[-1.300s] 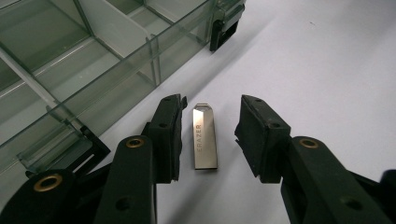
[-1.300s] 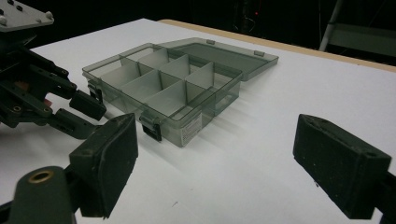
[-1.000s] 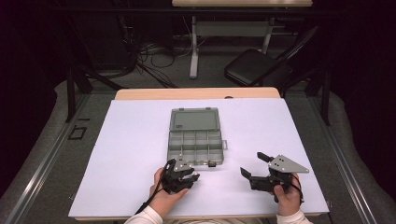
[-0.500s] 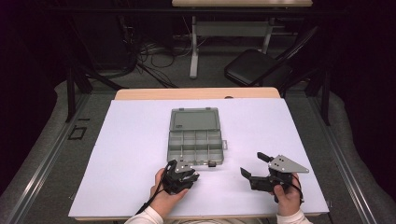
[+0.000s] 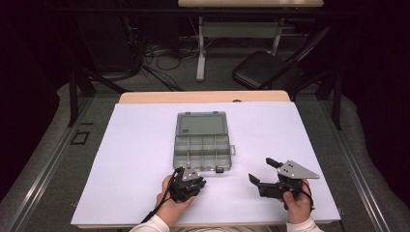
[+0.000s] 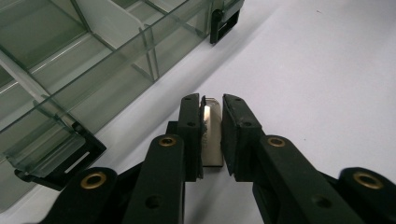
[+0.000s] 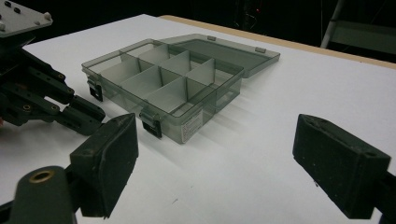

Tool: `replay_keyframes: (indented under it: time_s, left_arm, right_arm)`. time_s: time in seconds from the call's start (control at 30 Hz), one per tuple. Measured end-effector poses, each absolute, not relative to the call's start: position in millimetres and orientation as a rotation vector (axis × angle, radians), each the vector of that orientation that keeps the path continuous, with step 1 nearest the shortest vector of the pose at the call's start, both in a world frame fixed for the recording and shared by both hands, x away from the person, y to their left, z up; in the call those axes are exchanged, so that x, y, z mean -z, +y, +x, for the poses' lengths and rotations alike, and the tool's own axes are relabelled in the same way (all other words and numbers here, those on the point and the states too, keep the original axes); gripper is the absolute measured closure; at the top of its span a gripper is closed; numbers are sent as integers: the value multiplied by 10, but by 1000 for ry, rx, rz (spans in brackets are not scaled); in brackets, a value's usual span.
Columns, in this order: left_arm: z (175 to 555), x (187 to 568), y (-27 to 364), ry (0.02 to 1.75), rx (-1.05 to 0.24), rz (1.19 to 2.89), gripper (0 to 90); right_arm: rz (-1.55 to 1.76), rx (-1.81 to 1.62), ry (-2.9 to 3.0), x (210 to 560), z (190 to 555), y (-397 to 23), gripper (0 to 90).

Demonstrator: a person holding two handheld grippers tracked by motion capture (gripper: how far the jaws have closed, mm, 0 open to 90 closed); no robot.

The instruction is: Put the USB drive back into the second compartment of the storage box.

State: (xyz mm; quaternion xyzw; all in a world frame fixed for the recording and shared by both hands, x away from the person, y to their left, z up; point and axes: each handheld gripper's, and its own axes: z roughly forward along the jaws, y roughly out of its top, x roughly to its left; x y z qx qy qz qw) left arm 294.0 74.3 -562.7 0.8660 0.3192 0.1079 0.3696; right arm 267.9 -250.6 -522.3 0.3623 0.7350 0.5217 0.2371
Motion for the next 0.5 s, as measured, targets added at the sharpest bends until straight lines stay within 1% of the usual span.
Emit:
replay_keyframes:
  time_s: [0.5]
  left_arm:
    - [2943, 5641, 759, 843, -253, 2194, 785]
  right_arm:
    - [990, -1431, 2016, 5223, 2677, -2508, 140]
